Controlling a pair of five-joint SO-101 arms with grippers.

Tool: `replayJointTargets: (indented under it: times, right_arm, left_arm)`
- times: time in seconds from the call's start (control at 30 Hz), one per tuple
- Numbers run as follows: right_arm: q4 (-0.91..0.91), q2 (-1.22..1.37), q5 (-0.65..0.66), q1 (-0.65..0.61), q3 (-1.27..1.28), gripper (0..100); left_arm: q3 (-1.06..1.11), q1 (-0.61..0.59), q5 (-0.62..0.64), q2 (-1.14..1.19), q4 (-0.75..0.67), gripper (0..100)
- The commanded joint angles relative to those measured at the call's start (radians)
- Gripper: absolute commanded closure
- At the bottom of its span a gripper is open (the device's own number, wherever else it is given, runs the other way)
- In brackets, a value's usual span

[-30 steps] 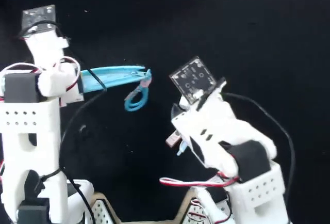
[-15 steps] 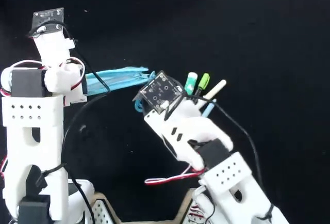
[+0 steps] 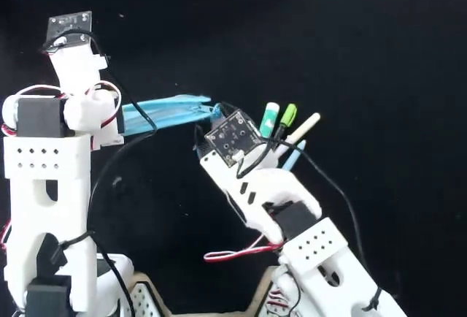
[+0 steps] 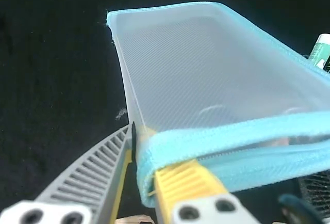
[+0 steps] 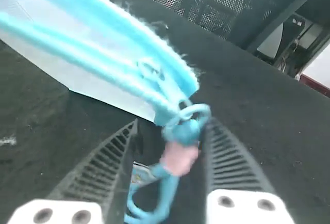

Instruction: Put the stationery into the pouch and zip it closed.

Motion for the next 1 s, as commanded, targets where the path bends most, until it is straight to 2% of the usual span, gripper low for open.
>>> replayJointTargets:
  times: [0.0,0.2,0.4,0.57,0.97]
  right_arm:
    - [-0.025,-0.024,-0.005,0.038,-0.013,96.7]
    - [-0.025,-0.064,-0.009,0.157,-0.03,98.8]
    - [0.043,-0.127,-0.002,0.166,-0.022,98.8]
    - [0.046,-0.125,0.051,0.187,-0.016,98.8]
    - [0.046,-0.125,0.055,0.226,-0.002,98.8]
  left_arm:
    - [-0.016,0.018,0.0,-0.006,-0.011,97]
    - [-0.016,0.016,-0.003,-0.006,-0.009,97]
    - [-0.016,0.012,-0.003,-0.006,-0.009,97]
    - [-0.016,0.01,-0.005,-0.006,-0.009,97]
    - [-0.016,0.01,-0.002,-0.005,-0.011,97]
